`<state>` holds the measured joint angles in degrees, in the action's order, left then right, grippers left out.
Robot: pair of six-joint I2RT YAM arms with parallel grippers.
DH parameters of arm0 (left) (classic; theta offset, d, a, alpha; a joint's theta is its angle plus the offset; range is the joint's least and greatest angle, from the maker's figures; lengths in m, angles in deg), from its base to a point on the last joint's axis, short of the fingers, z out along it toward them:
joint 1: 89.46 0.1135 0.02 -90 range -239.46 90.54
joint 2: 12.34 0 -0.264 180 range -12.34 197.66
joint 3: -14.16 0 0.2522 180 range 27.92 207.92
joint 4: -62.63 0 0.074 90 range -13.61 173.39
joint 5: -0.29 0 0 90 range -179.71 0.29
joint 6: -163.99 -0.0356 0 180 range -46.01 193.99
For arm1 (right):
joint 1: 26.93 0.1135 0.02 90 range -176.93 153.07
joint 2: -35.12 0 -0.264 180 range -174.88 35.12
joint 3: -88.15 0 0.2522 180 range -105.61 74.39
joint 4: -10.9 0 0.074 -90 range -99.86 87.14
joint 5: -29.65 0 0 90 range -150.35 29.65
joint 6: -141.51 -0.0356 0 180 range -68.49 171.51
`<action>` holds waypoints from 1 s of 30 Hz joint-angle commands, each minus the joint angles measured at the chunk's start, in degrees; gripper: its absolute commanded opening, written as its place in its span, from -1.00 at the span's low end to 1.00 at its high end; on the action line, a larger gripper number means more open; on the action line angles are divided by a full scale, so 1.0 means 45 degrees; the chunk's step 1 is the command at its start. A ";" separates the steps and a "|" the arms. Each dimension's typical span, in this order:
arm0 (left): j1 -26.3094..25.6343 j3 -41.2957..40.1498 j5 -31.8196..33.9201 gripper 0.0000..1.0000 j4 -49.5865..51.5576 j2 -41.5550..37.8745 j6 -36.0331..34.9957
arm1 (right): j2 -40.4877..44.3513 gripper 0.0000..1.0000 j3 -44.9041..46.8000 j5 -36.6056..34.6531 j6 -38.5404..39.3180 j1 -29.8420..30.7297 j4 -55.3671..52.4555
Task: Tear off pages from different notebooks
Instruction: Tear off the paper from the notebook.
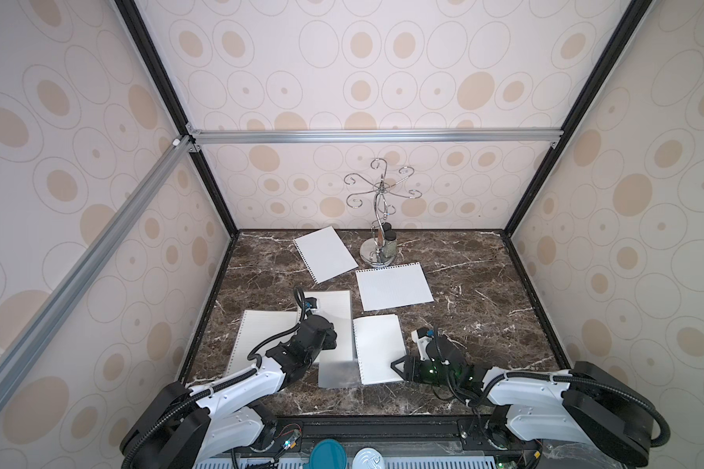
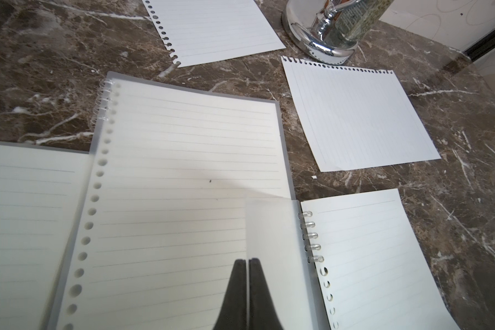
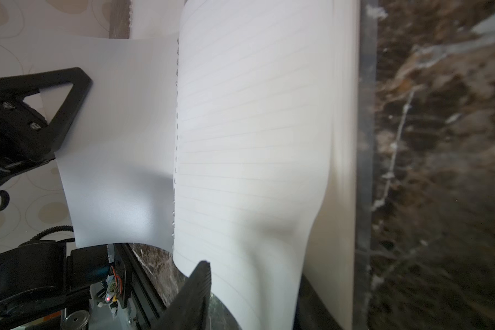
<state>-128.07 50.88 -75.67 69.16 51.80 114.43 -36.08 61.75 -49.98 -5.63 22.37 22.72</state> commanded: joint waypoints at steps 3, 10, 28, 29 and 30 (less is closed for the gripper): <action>0.0025 0.0054 0.0131 -1.00 0.0022 -0.0191 -0.0023 | -0.1744 -0.11 0.0096 0.1048 -0.1032 -0.0735 0.2225; 0.0028 0.0092 0.0141 -1.00 0.0023 -0.0191 -0.0066 | -0.3897 -0.08 -0.0180 0.2135 -0.1729 -0.1313 0.4675; 0.0028 0.0230 0.0179 -1.00 0.0257 -0.0238 -0.0100 | -0.2948 0.28 -0.0472 0.2355 -0.0304 -0.2957 0.3590; 0.0025 0.0230 0.0217 -1.00 0.0296 -0.0283 -0.0101 | -0.3050 0.29 -0.0660 0.2651 -0.0155 -0.3044 0.3390; 0.0027 0.0249 0.0238 -1.00 0.0315 -0.0305 -0.0119 | -0.3216 0.29 -0.0820 0.2883 -0.0087 -0.3064 0.3437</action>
<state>-128.07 50.88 -75.67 69.29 51.67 114.41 -49.77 59.45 -38.70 -7.45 9.40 41.52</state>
